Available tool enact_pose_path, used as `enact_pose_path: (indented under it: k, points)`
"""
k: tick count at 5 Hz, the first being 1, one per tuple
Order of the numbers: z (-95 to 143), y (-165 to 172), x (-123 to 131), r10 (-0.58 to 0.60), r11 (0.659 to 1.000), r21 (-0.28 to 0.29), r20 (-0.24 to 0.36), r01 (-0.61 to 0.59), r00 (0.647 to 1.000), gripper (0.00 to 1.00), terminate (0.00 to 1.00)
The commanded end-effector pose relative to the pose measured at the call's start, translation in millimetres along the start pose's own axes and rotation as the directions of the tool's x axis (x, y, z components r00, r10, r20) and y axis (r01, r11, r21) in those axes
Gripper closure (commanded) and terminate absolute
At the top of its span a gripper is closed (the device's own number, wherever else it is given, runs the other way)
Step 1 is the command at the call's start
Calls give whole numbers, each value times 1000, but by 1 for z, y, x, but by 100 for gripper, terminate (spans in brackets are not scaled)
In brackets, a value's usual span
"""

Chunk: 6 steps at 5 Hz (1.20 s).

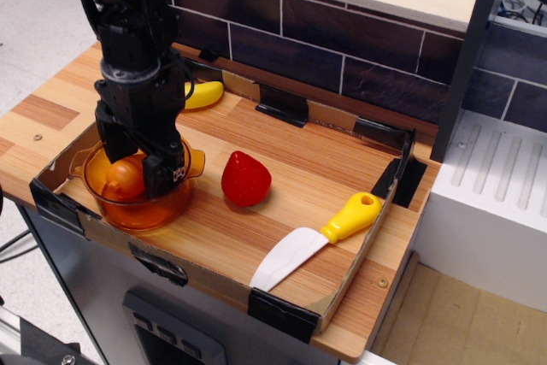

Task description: Take carrot out of pot

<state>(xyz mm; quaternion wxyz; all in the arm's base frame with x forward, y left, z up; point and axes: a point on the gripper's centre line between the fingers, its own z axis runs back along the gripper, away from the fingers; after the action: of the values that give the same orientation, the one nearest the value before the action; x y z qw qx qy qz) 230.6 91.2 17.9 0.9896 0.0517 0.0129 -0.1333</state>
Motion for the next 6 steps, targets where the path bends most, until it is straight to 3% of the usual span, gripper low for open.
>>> enact_pose_path:
  k: [1, 2, 3, 4, 6]
  points:
    - [-4, 4, 3, 7, 1000, 27, -1, -7, 1000, 0, 0]
    - [-4, 5, 0, 23, 999, 27, 5, -23, 1000, 100, 0]
    - [1, 6, -2, 23, 999, 41, -6, -23, 1000, 100, 0]
    - [22, 6, -1, 21, 998, 64, 16, -22, 1000, 100, 0]
    - [103, 12, 20, 98, 993, 56, 159, -108, 982, 100, 0]
